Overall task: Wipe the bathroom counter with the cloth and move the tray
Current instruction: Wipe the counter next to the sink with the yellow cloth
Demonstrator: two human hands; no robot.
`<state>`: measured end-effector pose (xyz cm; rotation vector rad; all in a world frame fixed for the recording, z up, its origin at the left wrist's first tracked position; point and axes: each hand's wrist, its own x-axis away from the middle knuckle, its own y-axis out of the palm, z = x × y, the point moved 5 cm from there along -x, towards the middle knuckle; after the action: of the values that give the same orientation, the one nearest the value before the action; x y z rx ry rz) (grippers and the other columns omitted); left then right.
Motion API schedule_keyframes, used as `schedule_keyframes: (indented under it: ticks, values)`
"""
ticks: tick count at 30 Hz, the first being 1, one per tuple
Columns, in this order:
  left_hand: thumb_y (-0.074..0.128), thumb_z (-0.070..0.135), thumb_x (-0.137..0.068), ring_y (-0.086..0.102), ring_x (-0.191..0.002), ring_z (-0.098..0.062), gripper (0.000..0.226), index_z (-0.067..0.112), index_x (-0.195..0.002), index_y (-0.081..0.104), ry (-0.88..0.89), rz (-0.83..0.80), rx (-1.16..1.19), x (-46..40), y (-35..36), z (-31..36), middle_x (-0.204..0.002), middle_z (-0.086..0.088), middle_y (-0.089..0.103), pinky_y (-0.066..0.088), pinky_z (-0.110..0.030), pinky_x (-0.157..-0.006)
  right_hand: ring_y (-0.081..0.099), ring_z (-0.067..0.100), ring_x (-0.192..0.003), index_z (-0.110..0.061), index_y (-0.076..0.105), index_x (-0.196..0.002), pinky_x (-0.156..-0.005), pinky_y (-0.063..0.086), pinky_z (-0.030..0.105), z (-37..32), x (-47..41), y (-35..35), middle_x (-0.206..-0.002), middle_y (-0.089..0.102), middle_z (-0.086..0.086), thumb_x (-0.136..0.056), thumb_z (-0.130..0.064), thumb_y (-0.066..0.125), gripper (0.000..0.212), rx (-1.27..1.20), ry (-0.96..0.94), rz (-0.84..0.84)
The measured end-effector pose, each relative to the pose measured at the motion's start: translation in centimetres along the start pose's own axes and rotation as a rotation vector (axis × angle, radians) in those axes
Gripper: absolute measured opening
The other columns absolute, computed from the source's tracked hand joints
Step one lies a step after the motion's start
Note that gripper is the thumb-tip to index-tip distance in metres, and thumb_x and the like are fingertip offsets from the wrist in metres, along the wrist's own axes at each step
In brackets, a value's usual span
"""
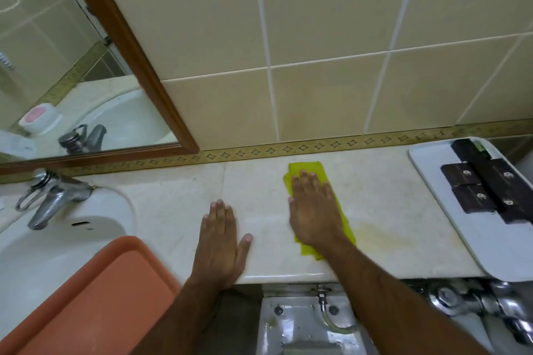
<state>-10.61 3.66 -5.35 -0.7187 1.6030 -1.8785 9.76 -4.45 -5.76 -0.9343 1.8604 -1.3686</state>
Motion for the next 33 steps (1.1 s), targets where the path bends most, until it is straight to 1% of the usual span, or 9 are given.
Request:
schedule_keyframes:
  ticks: [3,7,10,18,21,24,28,30,33]
  values:
    - [0.004,0.059,-0.093,-0.016,-0.150,-0.015,0.077,0.012,-0.155,-0.002,0.037,0.033,0.038,-0.2,0.5,-0.4,-0.163,-0.005,-0.013,-0.004,-0.039,-0.122,0.029,0.031,-0.147,-0.013,0.036,-0.149,-0.119,0.023,0.050,6.6,-1.0,-1.8,-0.159,0.033,0.012,-0.097,-0.034,0.037,0.056,0.058,0.080,0.010]
    - [0.004,0.057,-0.095,-0.011,-0.150,-0.013,0.075,0.012,-0.155,0.002,0.015,0.042,0.044,-0.3,0.7,-0.4,-0.164,-0.006,-0.006,0.001,-0.040,-0.123,0.028,0.030,-0.147,-0.013,0.036,-0.150,-0.118,0.025,0.049,13.9,-0.6,-4.2,-0.159,0.034,0.011,-0.098,-0.035,0.034,0.056,0.122,0.129,-0.002]
    - [0.004,0.056,-0.094,-0.004,-0.151,-0.016,0.077,0.009,-0.154,0.008,-0.009,0.047,0.043,-0.4,0.5,-0.7,-0.164,-0.008,0.002,0.003,-0.041,-0.123,0.026,0.029,-0.148,-0.013,0.035,-0.150,-0.120,0.024,0.049,16.0,0.3,-5.1,-0.160,0.032,0.011,-0.099,-0.034,0.032,0.055,0.107,0.130,-0.024]
    - [0.005,0.055,-0.095,0.003,-0.151,-0.018,0.076,0.006,-0.153,0.014,-0.003,0.047,0.049,-0.6,0.3,-0.6,-0.163,-0.012,0.010,0.003,-0.039,-0.123,0.022,0.026,-0.150,-0.014,0.033,-0.152,-0.122,0.019,0.048,18.1,4.7,-6.0,-0.162,0.029,0.007,-0.102,-0.030,0.035,0.053,0.039,0.209,-0.020]
    - [0.004,0.055,-0.094,0.006,-0.151,-0.020,0.077,0.006,-0.152,0.015,-0.002,0.060,0.041,-0.6,0.3,-0.6,-0.163,-0.012,0.013,0.003,-0.038,-0.123,0.020,0.028,-0.150,-0.014,0.034,-0.152,-0.121,0.018,0.049,17.6,6.8,-5.8,-0.162,0.028,0.008,-0.102,-0.030,0.036,0.052,0.035,0.261,-0.007]
    - [0.005,0.053,-0.094,0.008,-0.151,-0.023,0.077,0.004,-0.152,0.017,0.000,0.033,0.014,-0.4,-0.1,-0.1,-0.162,-0.015,0.014,0.003,-0.039,-0.123,0.019,0.032,-0.150,-0.012,0.031,-0.152,-0.120,0.019,0.051,16.0,8.6,-5.4,-0.163,0.025,0.011,-0.101,-0.030,0.035,0.054,0.060,0.373,-0.011]
    - [0.012,0.048,-0.098,0.015,-0.149,-0.030,0.072,0.000,-0.150,0.022,-0.073,0.045,-0.054,0.0,-1.7,-0.3,-0.160,-0.020,0.021,0.010,-0.044,-0.123,0.018,0.035,-0.150,-0.009,0.031,-0.151,-0.119,0.019,0.053,10.5,9.3,-4.8,-0.162,0.025,0.014,-0.100,-0.031,0.038,0.057,0.042,0.527,0.035]
    - [0.013,0.049,-0.098,0.017,-0.149,-0.032,0.072,-0.001,-0.150,0.022,-0.157,0.085,-0.029,0.8,-3.2,-2.4,-0.159,-0.022,0.022,0.011,-0.046,-0.123,0.017,0.034,-0.150,-0.010,0.030,-0.152,-0.120,0.018,0.053,6.7,8.9,-3.8,-0.163,0.024,0.013,-0.099,-0.032,0.039,0.058,0.021,0.526,0.031]
    - [0.006,0.054,-0.096,0.013,-0.149,-0.034,0.077,0.000,-0.150,0.016,-0.263,0.143,0.026,3.4,-4.7,-7.8,-0.160,-0.023,0.017,0.009,-0.046,-0.121,0.013,0.033,-0.151,-0.011,0.025,-0.154,-0.122,0.014,0.053,0.9,7.5,-1.8,-0.165,0.018,0.011,-0.100,-0.033,0.035,0.059,-0.009,0.478,-0.011]
